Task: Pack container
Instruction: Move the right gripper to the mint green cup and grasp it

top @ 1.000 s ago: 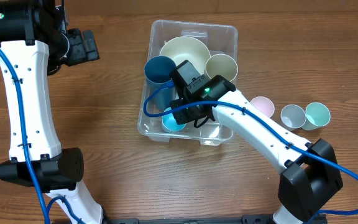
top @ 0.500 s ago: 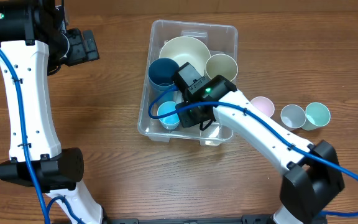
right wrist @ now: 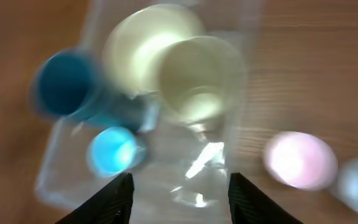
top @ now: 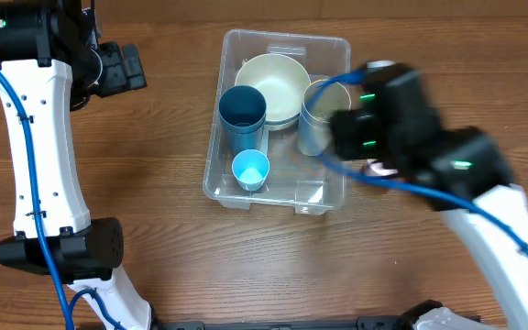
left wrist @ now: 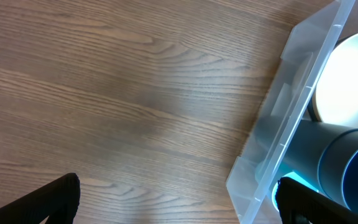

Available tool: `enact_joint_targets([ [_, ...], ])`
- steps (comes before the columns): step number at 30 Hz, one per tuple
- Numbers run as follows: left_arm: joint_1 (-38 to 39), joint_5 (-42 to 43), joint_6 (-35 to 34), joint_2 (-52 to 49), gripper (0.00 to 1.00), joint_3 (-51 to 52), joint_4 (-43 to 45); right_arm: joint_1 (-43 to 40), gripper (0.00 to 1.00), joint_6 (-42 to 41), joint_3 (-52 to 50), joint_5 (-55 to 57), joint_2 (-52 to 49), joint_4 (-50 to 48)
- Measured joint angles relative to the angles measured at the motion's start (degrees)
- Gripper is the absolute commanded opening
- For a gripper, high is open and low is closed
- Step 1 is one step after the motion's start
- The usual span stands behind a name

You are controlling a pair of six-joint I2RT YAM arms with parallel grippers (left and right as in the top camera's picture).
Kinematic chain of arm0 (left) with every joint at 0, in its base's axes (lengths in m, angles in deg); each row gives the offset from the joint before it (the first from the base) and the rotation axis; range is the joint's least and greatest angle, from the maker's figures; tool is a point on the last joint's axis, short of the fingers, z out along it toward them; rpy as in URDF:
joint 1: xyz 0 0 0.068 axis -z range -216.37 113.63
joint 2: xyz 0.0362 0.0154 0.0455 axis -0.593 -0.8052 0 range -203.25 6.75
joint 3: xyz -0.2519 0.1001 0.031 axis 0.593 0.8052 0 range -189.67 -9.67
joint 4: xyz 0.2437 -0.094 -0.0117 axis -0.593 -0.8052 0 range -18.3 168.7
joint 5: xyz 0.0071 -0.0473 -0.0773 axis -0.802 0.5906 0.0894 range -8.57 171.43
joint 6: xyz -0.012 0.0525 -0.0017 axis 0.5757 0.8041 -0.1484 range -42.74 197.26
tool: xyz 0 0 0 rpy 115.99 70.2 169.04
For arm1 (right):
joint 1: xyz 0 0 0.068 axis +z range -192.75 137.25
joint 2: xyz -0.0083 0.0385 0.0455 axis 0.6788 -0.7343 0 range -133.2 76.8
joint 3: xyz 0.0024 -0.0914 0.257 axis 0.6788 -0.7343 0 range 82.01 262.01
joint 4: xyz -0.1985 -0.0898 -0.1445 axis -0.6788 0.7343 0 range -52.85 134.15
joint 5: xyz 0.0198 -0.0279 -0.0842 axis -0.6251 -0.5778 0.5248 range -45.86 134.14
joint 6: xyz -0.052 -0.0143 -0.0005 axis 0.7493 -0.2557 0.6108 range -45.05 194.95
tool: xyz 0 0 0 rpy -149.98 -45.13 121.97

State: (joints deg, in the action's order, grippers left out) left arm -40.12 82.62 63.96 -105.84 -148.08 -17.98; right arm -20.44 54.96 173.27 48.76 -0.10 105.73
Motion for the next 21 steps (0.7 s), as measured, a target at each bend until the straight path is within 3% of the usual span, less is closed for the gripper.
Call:
enact_joint_targets([
  [10, 0.0, 0.02, 0.0, 0.0, 1.0, 0.0, 0.0, -30.36, 0.57, -4.28, 0.0, 0.28, -4.61, 3.61],
  [21, 0.0, 0.02, 0.0, 0.0, 1.0, 0.0, 0.0, -42.99, 0.58, -4.9, -0.07, -1.2, -21.86, 4.96],
])
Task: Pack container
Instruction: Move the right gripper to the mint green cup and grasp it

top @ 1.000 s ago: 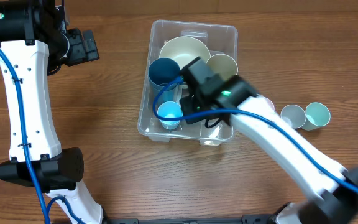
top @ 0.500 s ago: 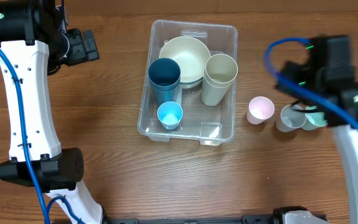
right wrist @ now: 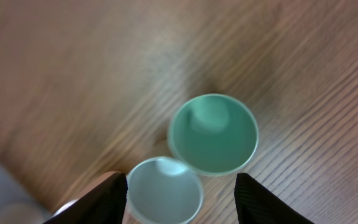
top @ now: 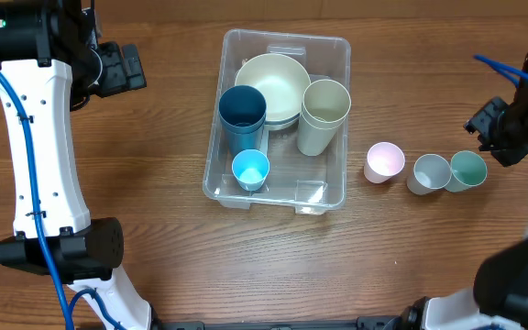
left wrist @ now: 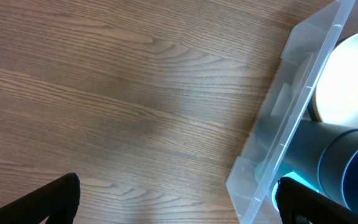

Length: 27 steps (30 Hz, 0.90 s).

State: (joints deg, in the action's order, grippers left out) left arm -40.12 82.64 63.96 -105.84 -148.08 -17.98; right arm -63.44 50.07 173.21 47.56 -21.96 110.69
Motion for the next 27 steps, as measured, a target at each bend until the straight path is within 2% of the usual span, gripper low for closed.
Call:
enact_joint_targets([
  [6, 0.0, -0.02, 0.0, 0.0, 1.0, 0.0, 0.0, -3.3, 0.57, 0.04, -0.94, -0.26, -6.45, 0.35],
  [13, 0.0, 0.0, 0.0, 0.0, 1.0, 0.0, 0.0, -7.91, 0.56, 0.52, -1.97, -1.09, -6.62, 1.05],
  [20, 0.0, -0.02, 0.0, 0.0, 1.0, 0.0, 0.0, -9.22, 0.55, 3.65, -7.52, -5.53, -6.62, -3.67],
  [24, 0.0, 0.0, 0.0, 0.0, 1.0, 0.0, 0.02, -9.22, 0.41, 4.72, -13.25, -7.72, -6.62, -9.22],
  [27, 0.0, -0.02, 0.0, 0.0, 1.0, 0.0, 0.0, -9.25, 0.2, 4.61, -15.54, -8.39, -6.62, -10.69],
])
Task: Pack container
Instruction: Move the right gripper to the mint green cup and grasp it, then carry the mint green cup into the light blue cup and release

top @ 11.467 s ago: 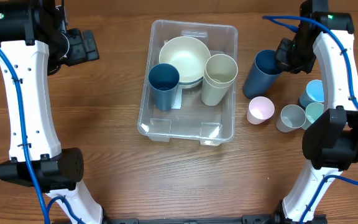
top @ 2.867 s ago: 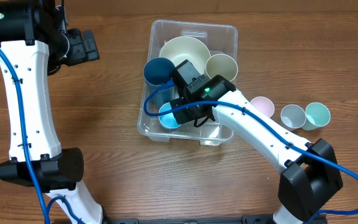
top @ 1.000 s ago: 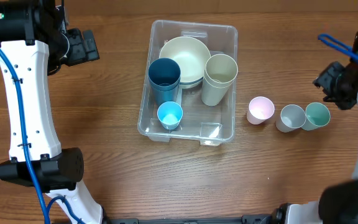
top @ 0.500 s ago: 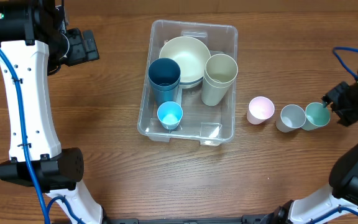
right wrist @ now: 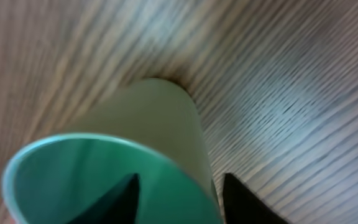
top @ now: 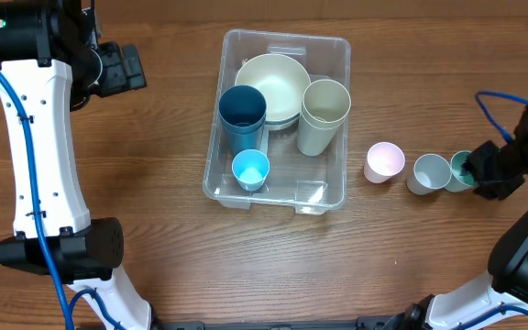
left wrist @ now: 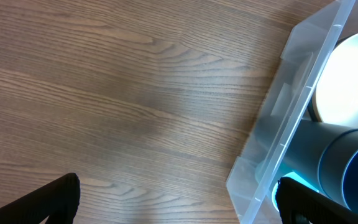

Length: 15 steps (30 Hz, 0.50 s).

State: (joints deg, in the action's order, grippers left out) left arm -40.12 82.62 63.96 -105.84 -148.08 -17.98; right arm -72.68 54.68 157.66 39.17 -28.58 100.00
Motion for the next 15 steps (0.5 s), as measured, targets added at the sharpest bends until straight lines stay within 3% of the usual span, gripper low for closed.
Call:
enact_joint_targets([
  [4, 0.0, 0.0, 0.0, 0.0, 1.0, 0.0, 0.0, -0.2, 0.04, -0.7, -0.28, -0.33, 0.0, -0.74],
  [15, 0.0, 0.02, 0.0, 0.0, 1.0, 0.0, 0.0, -3.39, 0.04, -2.6, 0.42, -1.05, 0.37, 0.46],
])
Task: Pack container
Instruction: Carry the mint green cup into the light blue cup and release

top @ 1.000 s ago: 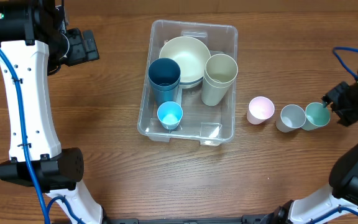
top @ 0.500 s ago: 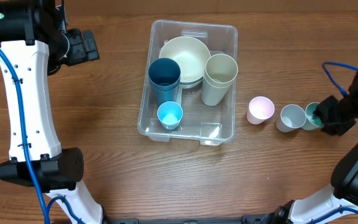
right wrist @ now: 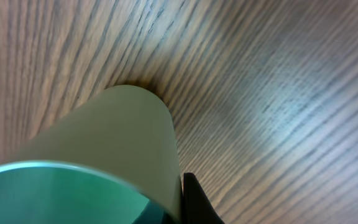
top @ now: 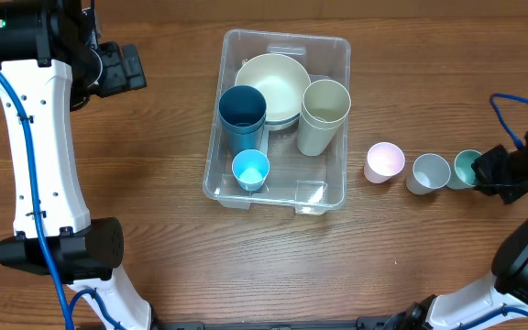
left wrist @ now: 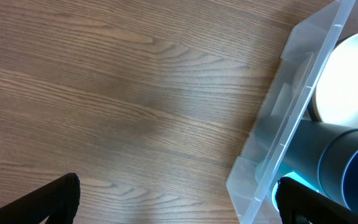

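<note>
The clear container (top: 216, 170) stands mid-table and holds a cream bowl (top: 273, 82), a dark blue cup (top: 242, 108), a cream cup (top: 325, 103) and a small light blue cup (top: 250, 169). To its right a pink cup (top: 384, 160), a grey cup (top: 428, 171) and a green cup (top: 467, 167) stand in a row. My right gripper (top: 491, 172) is at the green cup (right wrist: 104, 143), one finger (right wrist: 193, 200) pressed on the outer wall and the other inside the rim. My left gripper (left wrist: 178, 200) hangs open over bare wood left of the container (left wrist: 291, 118).
The wooden table (top: 154, 229) carries only the container and the three loose cups. The left arm's white links (top: 39, 156) run down the left side. The right arm's blue cable (top: 511, 105) loops near the right edge.
My right gripper's fingers have closed in on the green cup's wall, and the cup has shifted slightly right, away from the grey cup. The left arm is unchanged.
My right gripper was first over the container beside the cream cup. Then it was out over the green and grey cups at the right. Then it was low around the green cup, and now it pinches that cup's wall. The left gripper stayed put.
</note>
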Available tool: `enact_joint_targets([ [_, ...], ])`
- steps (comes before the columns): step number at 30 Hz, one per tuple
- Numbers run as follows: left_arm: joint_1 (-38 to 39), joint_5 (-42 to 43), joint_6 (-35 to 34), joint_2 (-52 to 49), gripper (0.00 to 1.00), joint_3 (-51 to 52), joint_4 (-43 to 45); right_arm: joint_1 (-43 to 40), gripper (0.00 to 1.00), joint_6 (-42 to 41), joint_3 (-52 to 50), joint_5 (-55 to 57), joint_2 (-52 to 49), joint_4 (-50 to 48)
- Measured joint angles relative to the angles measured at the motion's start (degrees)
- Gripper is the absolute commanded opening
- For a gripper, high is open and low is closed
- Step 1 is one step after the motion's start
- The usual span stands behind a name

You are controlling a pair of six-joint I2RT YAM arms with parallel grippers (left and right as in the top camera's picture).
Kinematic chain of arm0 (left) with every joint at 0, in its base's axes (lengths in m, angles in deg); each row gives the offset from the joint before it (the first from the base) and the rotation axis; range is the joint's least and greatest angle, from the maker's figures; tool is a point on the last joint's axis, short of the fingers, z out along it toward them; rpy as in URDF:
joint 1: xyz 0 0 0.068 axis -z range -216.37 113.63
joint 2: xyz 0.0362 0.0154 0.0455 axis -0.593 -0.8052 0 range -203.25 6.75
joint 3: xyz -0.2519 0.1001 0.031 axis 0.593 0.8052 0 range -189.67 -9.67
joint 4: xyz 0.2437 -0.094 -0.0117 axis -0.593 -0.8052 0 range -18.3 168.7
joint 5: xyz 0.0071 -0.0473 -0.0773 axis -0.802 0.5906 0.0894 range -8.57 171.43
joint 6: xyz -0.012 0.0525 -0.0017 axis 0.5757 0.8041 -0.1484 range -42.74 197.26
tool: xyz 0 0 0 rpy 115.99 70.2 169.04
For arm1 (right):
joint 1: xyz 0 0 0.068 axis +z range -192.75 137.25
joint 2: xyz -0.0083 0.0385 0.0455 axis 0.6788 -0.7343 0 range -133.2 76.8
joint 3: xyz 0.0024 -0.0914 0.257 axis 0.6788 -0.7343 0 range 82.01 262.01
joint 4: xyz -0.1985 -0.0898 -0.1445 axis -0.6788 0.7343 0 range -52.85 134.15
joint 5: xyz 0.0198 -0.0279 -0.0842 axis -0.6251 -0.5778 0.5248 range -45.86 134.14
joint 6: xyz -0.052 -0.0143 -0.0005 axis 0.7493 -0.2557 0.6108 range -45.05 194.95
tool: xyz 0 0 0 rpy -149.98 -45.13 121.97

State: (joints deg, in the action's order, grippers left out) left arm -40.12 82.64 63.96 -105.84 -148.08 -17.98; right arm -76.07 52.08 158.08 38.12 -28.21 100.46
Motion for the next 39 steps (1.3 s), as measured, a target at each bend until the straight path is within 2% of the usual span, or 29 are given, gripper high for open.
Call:
enact_joint_targets([
  [4, 0.0, 0.0, 0.0, 0.0, 1.0, 0.0, 0.0, 0.07, 0.04, -0.28, 2.78, -0.94, 4.04, 2.4],
  [10, 0.0, -0.02, 0.0, 0.0, 1.0, 0.0, 0.0, 4.61, 0.04, 0.02, 9.97, -3.04, 17.9, 8.68],
  [14, 0.0, -0.02, 0.0, 0.0, 1.0, 0.0, 0.0, 13.49, 0.04, 1.62, 11.23, -5.35, 26.27, 10.4],
  [16, 0.0, 0.0, 0.0, 0.0, 1.0, 0.0, 0.0, 20.52, 0.04, 2.62, 11.28, -6.45, 29.29, 11.37],
  [19, 0.0, 0.0, 0.0, 0.0, 1.0, 0.0, 0.0, 29.66, 0.04, 3.41, 11.28, -6.71, 30.67, 12.11],
  [25, 0.0, 0.0, 0.0, 0.0, 1.0, 0.0, 0.02, 49.29, 0.04, 4.04, 11.28, -7.45, 30.21, 11.06],
  [30, 0.0, 0.0, 0.0, 0.0, 1.0, 0.0, 0.0, 61.79, 0.04, 4.13, 11.28, -6.54, 26.77, 6.97],
  [35, 0.0, 0.0, 0.0, 0.0, 1.0, 0.0, 0.0, 70.51, 0.04, 4.48, 11.28, -1.66, 17.77, 4.66],
  [39, 0.0, 0.0, 0.0, 0.0, 1.0, 0.0, 0.02, 72.59, 0.04, 4.5, 11.28, 1.77, 9.53, 2.1],
])
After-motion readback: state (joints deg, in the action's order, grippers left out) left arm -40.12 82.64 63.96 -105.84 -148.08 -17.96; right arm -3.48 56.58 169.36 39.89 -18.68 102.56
